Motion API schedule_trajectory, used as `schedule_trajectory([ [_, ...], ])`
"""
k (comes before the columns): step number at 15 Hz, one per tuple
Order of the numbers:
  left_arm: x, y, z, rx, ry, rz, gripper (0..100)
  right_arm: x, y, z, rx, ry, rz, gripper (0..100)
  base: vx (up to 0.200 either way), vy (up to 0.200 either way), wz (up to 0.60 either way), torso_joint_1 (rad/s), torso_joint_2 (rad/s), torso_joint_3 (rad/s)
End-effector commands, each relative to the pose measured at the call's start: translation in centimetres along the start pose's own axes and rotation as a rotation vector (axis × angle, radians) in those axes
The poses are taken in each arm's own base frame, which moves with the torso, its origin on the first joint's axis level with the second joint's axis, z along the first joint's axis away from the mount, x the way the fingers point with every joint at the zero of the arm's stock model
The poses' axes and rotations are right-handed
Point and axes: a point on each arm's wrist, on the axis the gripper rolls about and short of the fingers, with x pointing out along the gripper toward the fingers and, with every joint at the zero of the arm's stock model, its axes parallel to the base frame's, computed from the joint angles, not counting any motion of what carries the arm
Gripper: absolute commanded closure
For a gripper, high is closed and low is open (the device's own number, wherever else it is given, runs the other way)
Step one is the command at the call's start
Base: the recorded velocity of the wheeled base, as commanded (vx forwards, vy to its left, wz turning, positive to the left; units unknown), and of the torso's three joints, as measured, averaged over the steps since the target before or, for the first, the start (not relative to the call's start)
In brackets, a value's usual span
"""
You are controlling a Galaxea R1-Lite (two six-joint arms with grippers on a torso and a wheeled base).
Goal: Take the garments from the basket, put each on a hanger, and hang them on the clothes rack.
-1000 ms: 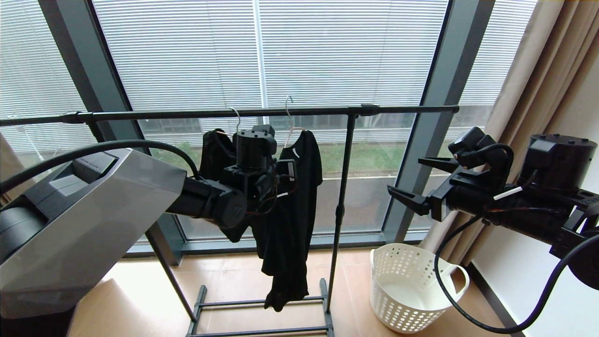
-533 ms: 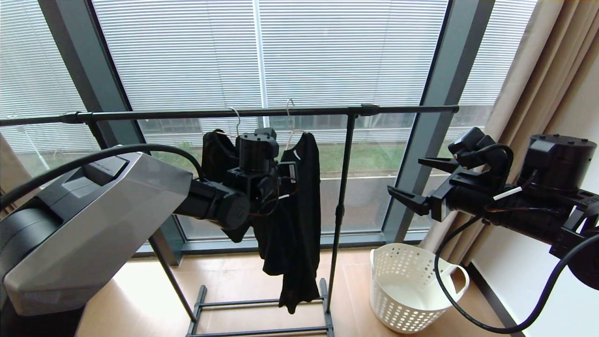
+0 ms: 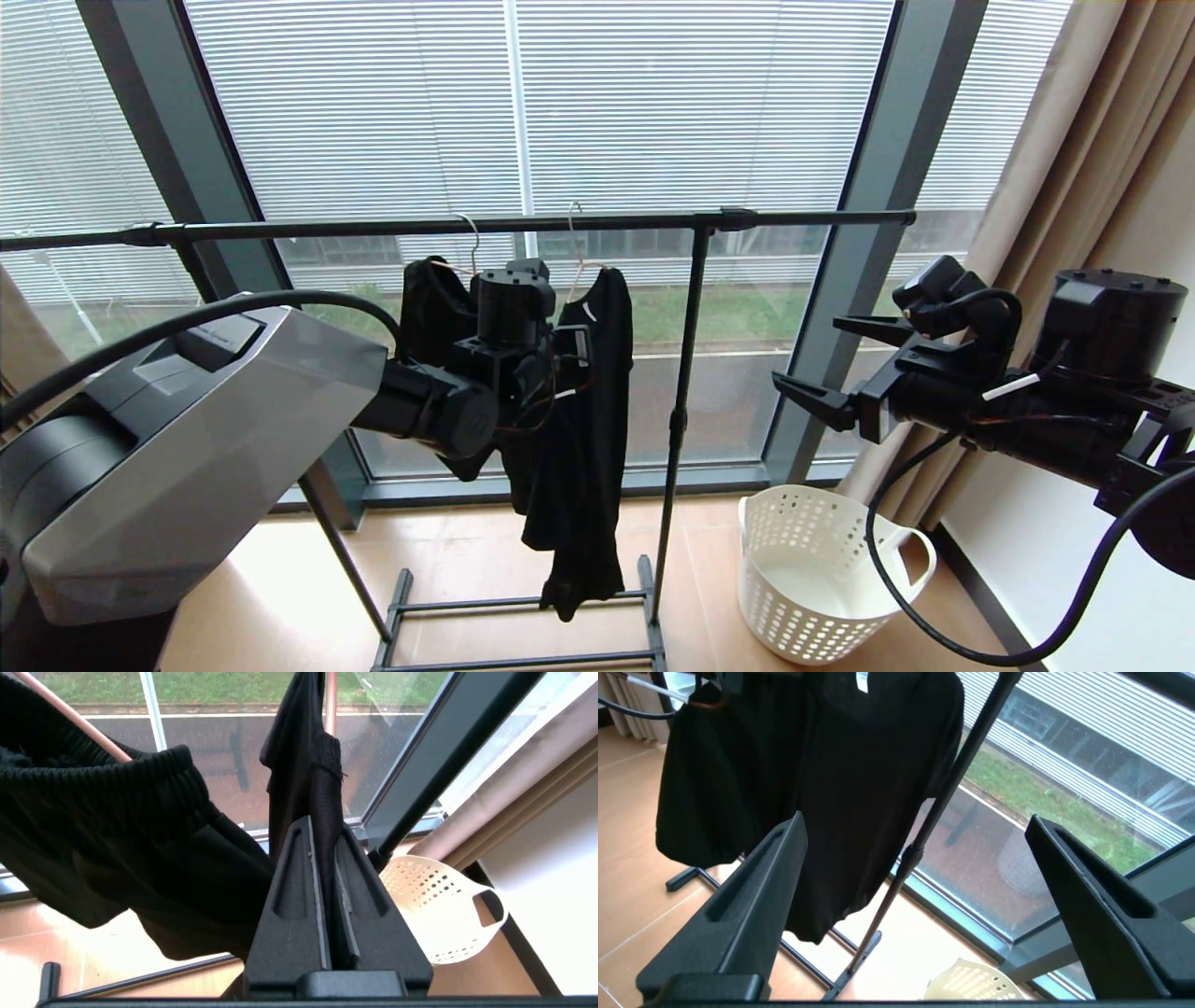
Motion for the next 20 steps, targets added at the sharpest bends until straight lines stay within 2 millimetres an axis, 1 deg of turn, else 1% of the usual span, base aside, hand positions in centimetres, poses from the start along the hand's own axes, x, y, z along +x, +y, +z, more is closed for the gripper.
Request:
schedule_trajectory([
  [1, 0.2, 0.1, -0.2, 0.002, 0.004, 0.003, 100, 0.0, 0.0, 0.0, -0.001, 0.001, 0.001, 0, 0.0, 0.0, 0.0, 0.0, 0.0, 0.0],
  [6, 0.2, 0.1, -0.1, 0.003, 0.011, 0.005, 100, 0.1, 0.0, 0.0, -0.001, 0.001, 0.001, 0, 0.0, 0.0, 0.0, 0.0, 0.0, 0.0],
  [7, 0.2, 0.0, 0.1, 0.002, 0.007, 0.004, 0, 0.1, 0.0, -0.1, 0.0, 0.003, 0.001, 0, 0.0, 0.0, 0.0, 0.0, 0.0, 0.0],
  [11, 0.1, 0.0, 0.3, 0.002, 0.002, 0.009, 0, 0.1, 0.0, -0.1, -0.001, 0.001, 0.001, 0, 0.0, 0.0, 0.0, 0.0, 0.0, 0.0],
  [16, -1.0, 0.0, 1.1, 0.001, -0.005, 0.013, 0, 0.1, 0.0, -0.1, -0.001, 0.001, 0.001, 0, 0.0, 0.0, 0.0, 0.0, 0.0, 0.0],
  [17, -2.1, 0.0, 1.6, 0.002, -0.003, 0.021, 0, 0.0, 0.0, 0.1, -0.001, -0.005, 0.001, 0, 0.0, 0.0, 0.0, 0.0, 0.0, 0.0],
  [19, -5.4, 0.4, 2.8, 0.007, 0.0, 0.025, 0, -1.5, 0.4, 1.3, -0.015, -0.044, -0.003, 0, 0.0, 0.0, 0.0, 0.0, 0.0, 0.0],
  [20, -7.0, 0.6, 3.5, 0.006, -0.006, 0.024, 0, -1.7, 0.4, 1.5, -0.018, -0.051, -0.005, 0, 0.0, 0.0, 0.0, 0.0, 0.0, 0.0],
])
